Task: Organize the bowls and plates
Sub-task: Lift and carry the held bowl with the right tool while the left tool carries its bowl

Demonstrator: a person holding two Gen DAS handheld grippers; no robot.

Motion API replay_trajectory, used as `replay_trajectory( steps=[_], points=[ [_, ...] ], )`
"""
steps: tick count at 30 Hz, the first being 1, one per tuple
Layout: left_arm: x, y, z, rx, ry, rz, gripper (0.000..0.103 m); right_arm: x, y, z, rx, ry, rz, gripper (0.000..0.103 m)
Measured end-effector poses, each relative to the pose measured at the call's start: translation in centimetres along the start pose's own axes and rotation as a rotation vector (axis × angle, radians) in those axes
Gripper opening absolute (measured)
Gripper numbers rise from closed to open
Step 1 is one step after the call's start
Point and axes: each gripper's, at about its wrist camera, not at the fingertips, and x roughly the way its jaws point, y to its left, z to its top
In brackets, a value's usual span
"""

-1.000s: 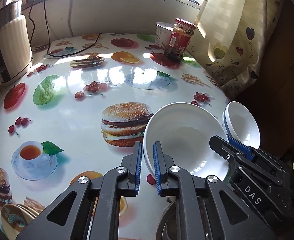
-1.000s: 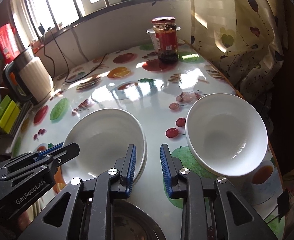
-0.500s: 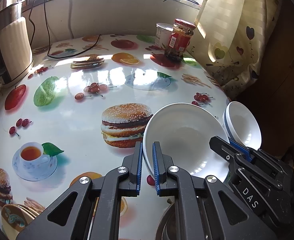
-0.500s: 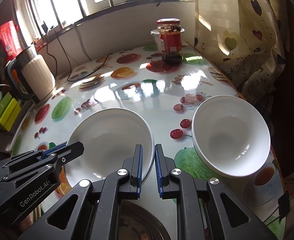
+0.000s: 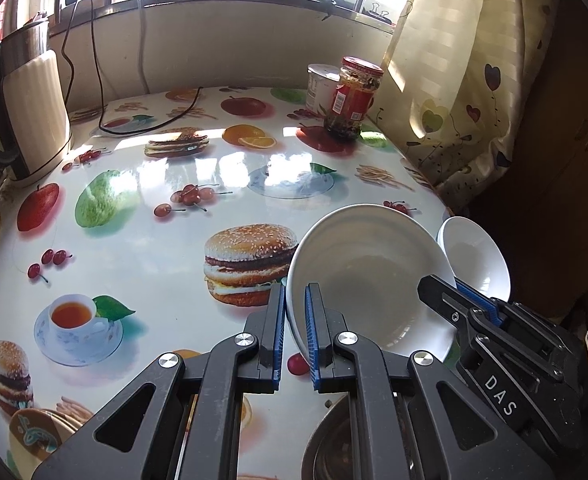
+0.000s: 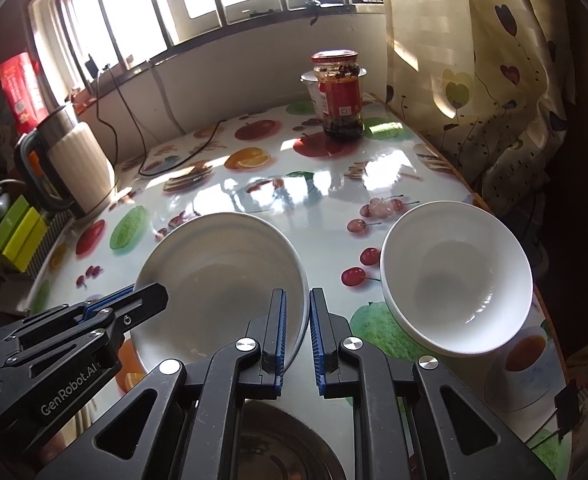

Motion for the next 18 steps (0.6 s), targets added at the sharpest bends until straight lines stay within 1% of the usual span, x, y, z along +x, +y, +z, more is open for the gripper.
replay_trajectory(
  steps=[9, 18],
  points=[
    [-1.9, -0.6, -0.1, 0.018, -0.034, -0.007, 0.010, -2.3, 0.3, 0.0, 0.005, -0.040, 0.010, 0.012],
    [-4.0, -1.3, -1.1, 0.032, -0.059, -0.021, 0.010, -5.2, 0.8, -1.0, 0.000, -0.072, 0.002, 0.012]
  ],
)
